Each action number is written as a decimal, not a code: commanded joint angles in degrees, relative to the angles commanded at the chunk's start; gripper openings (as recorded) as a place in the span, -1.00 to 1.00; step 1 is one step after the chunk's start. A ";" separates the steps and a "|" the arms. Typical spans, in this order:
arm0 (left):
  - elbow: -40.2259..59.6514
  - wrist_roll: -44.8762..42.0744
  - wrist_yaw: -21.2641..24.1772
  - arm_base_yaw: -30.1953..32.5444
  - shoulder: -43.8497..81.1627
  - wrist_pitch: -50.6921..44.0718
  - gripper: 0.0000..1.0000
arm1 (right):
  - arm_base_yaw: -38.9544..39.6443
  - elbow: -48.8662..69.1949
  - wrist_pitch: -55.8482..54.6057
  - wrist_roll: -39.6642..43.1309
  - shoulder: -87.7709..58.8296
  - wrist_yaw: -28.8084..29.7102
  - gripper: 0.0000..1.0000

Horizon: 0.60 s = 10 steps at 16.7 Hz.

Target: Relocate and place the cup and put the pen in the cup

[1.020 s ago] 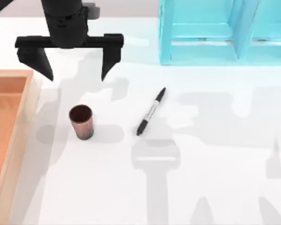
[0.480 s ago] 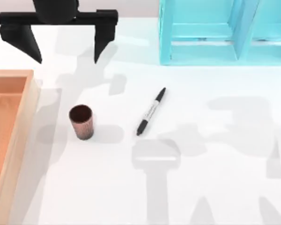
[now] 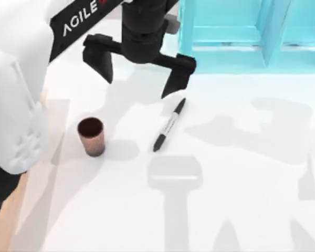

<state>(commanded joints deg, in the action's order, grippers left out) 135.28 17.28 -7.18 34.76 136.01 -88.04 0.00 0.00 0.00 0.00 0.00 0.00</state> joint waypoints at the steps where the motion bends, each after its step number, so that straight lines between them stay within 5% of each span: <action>1: 0.24 -0.96 -1.44 2.43 2.86 2.87 1.00 | 0.00 0.00 0.00 0.00 0.00 0.00 1.00; 4: 0.75 -3.08 -4.71 7.29 7.87 7.96 1.00 | 0.00 0.00 0.00 0.00 0.00 0.00 1.00; 10: 0.03 -3.42 -5.02 7.55 8.53 9.26 1.00 | 0.00 0.00 0.00 0.00 0.00 0.00 1.00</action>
<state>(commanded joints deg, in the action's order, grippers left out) 135.31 13.86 -12.19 42.31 144.55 -78.77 0.00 0.00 0.00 0.00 0.00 0.00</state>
